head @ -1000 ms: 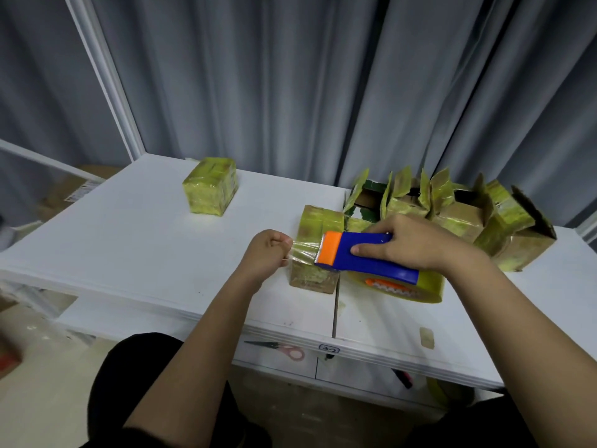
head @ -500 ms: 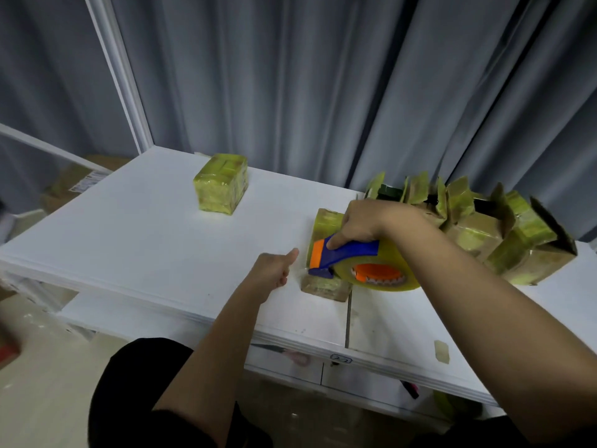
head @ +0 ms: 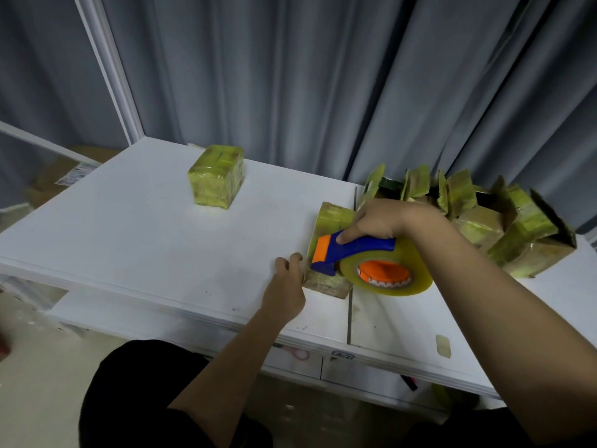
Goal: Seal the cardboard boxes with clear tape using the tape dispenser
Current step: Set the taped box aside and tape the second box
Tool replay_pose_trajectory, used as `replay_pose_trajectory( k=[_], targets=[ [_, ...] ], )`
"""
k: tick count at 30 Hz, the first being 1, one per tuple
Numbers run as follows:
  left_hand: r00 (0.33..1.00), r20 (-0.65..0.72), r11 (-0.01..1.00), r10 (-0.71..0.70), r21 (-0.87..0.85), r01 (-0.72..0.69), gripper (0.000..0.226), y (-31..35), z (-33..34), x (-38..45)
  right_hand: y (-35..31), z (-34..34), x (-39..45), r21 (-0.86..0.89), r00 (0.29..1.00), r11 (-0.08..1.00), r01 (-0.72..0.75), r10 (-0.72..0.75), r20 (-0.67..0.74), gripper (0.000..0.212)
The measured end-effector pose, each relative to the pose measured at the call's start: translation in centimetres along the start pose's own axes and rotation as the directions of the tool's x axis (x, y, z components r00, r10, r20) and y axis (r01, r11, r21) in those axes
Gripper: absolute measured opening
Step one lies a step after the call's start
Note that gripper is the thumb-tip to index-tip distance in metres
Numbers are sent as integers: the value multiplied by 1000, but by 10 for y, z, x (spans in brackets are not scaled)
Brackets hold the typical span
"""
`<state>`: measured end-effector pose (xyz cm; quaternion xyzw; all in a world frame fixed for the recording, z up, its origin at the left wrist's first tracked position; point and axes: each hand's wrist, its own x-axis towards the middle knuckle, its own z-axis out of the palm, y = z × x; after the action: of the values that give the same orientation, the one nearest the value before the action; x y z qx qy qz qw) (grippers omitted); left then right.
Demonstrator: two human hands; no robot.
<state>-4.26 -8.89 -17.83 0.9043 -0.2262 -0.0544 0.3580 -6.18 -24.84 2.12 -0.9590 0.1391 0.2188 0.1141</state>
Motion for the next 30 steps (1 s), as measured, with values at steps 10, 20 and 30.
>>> replay_pose_trajectory(
  k=[10,20,30],
  targets=[
    [840,297,849,454,-430,-307,96,10,-37,51,6,-5,-3,-35,998,999,39,-37,55,50],
    [897,291,837,333,-529,-139,116,-4,-12,48,19,-9,-15,254,973,950,182,-212,94,33],
    [906,244,866,346,-456,-208,112,-8,-15,49,35,0,-15,269,965,927,261,-256,-55,28]
  ],
)
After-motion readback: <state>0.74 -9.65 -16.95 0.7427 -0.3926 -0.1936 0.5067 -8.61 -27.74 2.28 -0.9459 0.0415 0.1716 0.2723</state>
